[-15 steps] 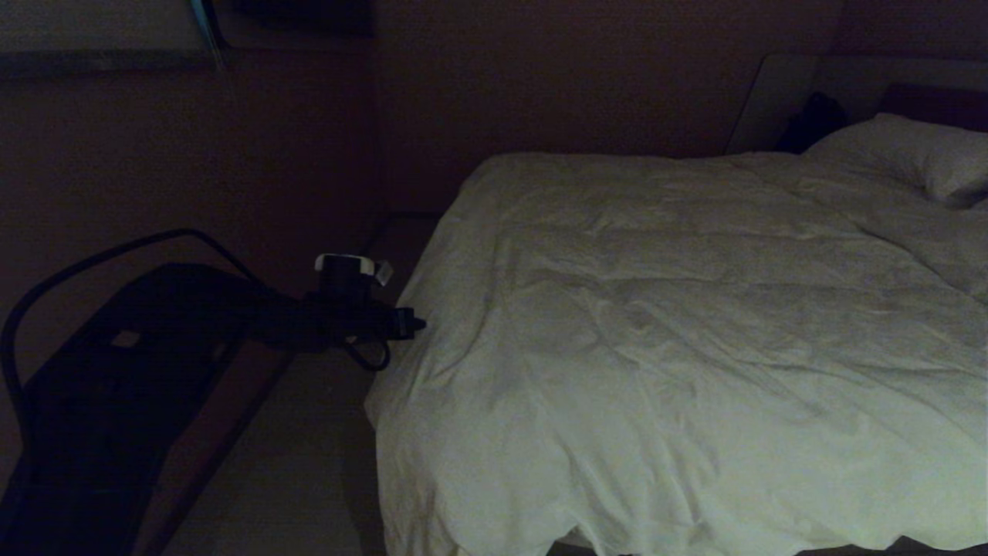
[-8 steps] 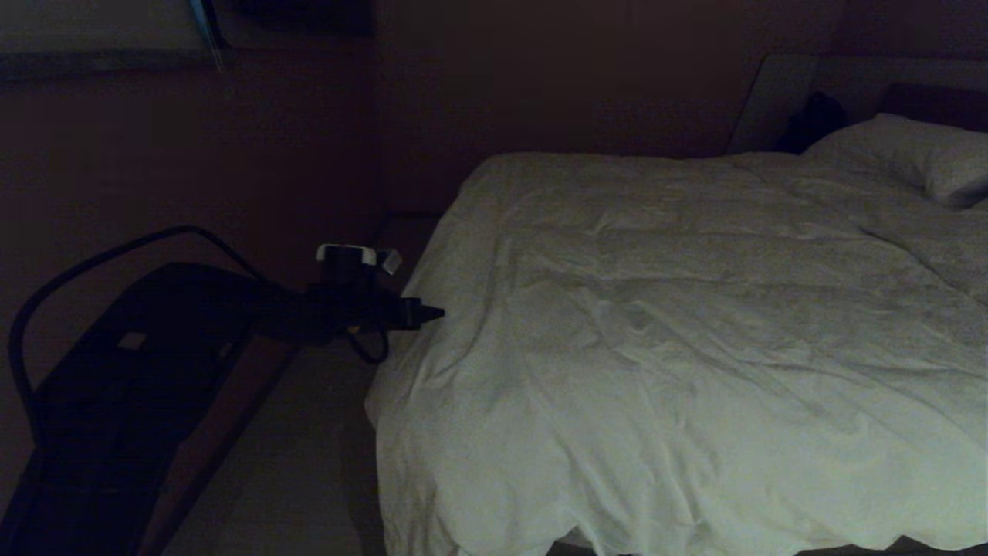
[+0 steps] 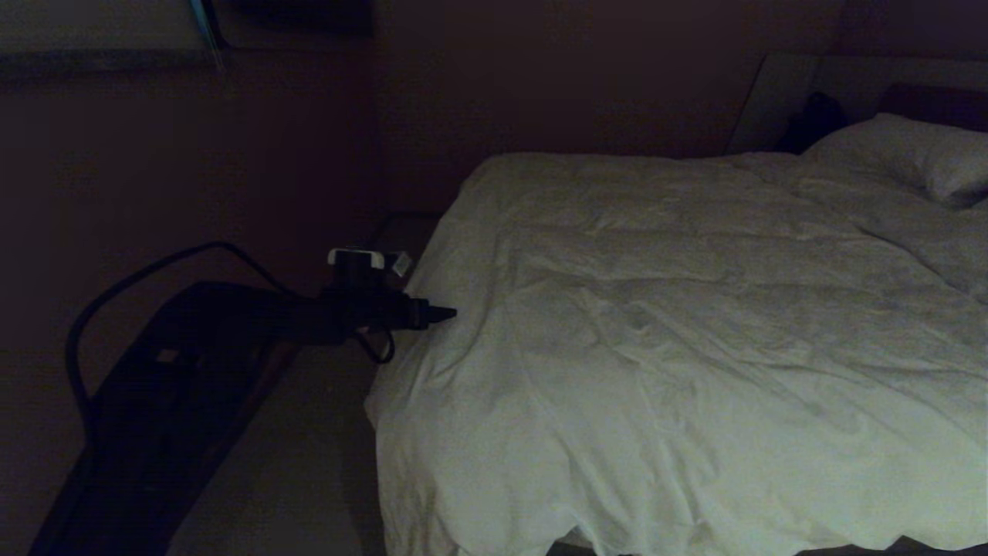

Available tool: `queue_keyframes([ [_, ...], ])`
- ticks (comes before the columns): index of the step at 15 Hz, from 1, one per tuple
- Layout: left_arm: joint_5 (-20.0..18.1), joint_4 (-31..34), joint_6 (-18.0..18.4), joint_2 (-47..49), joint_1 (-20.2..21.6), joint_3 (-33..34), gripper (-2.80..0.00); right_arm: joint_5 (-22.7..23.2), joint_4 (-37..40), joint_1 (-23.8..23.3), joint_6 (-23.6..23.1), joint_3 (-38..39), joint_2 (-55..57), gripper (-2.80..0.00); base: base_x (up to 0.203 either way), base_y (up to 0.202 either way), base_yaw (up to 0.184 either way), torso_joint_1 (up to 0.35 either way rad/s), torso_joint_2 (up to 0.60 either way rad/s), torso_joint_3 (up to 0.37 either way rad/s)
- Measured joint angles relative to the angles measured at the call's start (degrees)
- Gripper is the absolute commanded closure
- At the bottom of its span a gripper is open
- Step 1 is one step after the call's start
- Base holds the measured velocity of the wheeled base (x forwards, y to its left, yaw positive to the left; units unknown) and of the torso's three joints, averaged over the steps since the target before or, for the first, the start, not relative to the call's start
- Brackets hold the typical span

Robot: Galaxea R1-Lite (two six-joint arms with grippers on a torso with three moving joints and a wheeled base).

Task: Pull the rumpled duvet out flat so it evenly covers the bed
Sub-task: Flatten the corners of the folded blanket

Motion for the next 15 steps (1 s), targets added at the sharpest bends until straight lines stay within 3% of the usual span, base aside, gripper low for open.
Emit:
queue_keyframes([
  [4,1.4,1.0,3.6,3.5,-0.7,-0.4,-2.80,0.0,0.0,0.0,0.0,0.0,0.0,0.00,0.000,0.000,0.000,0.000,0.00,0.000],
  [6,3.9,1.4,7.7,5.1,-1.1,-0.4,-2.80,0.0,0.0,0.0,0.0,0.0,0.0,0.00,0.000,0.000,0.000,0.000,0.00,0.000],
  [9,4.2,1.3,8.6,6.1,-1.4,-0.4,-2.80,0.0,0.0,0.0,0.0,0.0,0.0,0.00,0.000,0.000,0.000,0.000,0.00,0.000],
  [10,4.1,1.3,8.7,6.2,-1.4,-0.4,0.00,0.0,0.0,0.0,0.0,0.0,0.0,0.00,0.000,0.000,0.000,0.000,0.00,0.000],
  [15,3.8,1.1,8.7,6.0,-2.0,-0.3,0.00,0.0,0.0,0.0,0.0,0.0,0.0,0.00,0.000,0.000,0.000,0.000,0.00,0.000],
])
